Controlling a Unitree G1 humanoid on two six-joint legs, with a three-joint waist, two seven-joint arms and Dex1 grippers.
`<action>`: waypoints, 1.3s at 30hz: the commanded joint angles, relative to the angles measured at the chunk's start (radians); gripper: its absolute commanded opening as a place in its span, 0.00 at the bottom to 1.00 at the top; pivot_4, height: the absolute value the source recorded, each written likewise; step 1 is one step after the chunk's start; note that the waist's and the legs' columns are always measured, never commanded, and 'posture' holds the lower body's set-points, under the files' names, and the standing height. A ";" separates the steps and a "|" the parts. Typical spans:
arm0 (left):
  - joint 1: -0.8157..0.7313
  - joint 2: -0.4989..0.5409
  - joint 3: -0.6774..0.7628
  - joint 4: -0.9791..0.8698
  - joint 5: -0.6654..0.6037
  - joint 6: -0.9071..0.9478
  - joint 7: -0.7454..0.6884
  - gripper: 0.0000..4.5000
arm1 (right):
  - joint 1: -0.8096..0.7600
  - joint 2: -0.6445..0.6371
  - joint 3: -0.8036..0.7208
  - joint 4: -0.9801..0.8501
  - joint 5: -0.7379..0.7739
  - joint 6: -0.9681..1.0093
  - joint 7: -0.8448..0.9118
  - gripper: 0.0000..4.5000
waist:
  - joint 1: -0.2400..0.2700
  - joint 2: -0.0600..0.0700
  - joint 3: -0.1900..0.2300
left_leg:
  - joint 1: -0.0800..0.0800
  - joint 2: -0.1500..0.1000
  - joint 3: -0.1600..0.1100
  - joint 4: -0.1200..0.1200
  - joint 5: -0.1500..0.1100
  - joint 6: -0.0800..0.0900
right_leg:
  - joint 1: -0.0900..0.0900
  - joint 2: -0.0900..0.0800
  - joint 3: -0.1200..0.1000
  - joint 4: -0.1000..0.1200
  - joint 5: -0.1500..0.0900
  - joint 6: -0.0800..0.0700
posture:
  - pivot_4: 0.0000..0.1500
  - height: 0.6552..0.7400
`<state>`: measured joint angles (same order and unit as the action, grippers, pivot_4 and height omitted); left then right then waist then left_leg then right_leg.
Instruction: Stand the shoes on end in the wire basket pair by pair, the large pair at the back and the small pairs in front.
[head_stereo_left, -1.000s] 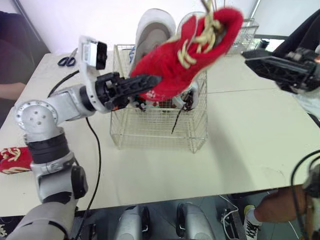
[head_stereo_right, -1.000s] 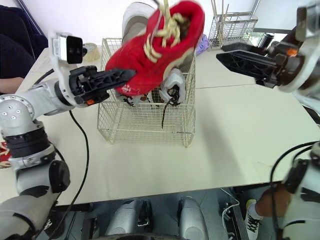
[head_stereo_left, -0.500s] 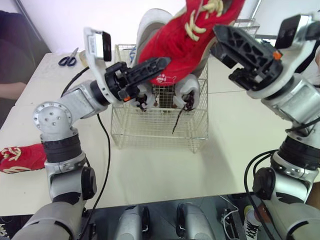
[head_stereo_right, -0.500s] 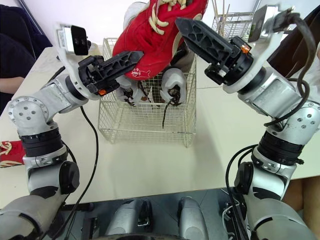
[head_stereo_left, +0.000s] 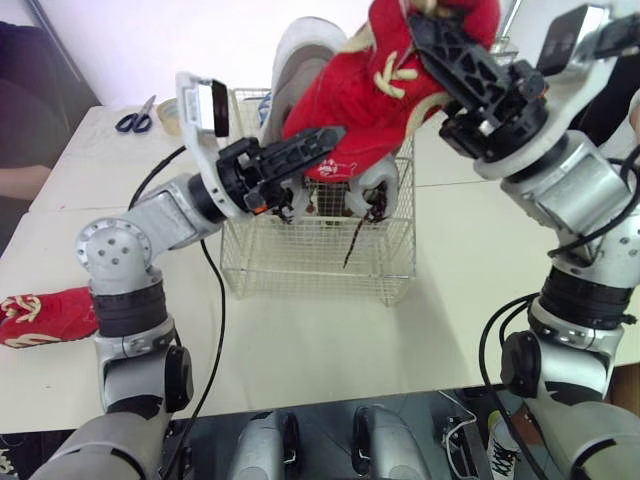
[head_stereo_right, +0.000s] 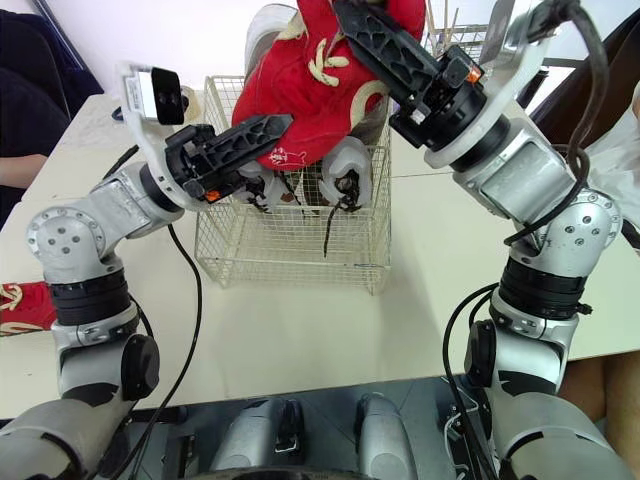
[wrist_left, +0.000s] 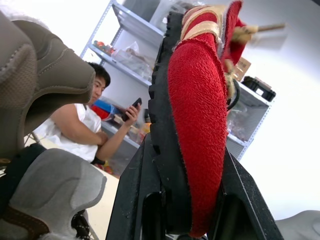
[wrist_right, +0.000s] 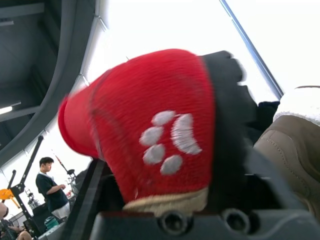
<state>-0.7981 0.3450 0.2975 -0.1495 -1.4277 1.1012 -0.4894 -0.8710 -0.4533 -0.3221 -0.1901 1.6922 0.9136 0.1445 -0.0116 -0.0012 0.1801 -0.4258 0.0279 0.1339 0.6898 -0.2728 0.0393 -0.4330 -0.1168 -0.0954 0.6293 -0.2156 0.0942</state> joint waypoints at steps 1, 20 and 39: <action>-0.001 0.015 -0.011 -0.029 -0.010 -0.023 0.018 0.08 | -0.027 -0.009 0.014 -0.029 0.018 -0.016 0.025 0.18 | 0.000 0.000 0.000 | 0.000 0.000 0.000 0.000 0.000 0.000 | 0.000 0.000 0.000 0.000 0.000 0.000 | 1.00 1.00; 0.136 0.422 0.015 -0.080 0.022 0.059 -0.159 1.00 | -0.088 -0.343 0.103 0.000 -0.259 0.095 0.395 0.16 | 0.000 0.000 0.000 | 0.000 0.000 0.000 -0.002 0.000 0.000 | -0.001 0.000 0.000 -0.002 0.000 0.000 | 1.00 1.00; 0.080 0.485 0.040 -0.047 0.042 0.023 -0.176 1.00 | 0.040 -0.424 0.397 -0.041 -0.957 -0.310 1.013 0.16 | 0.002 0.000 0.001 | -0.001 0.000 0.001 -0.005 0.000 0.000 | -0.001 0.000 0.000 -0.008 0.000 0.000 | 1.00 1.00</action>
<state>-0.7017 0.8258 0.3043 -0.1682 -1.3648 1.1399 -0.6718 -0.8293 -0.8789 0.0814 -0.2160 0.7676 0.6422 1.1278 -0.0100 -0.0014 0.1812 -0.4271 0.0278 0.1353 0.6845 -0.2733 0.0395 -0.4342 -0.1170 -0.0958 0.6209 -0.2157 0.0943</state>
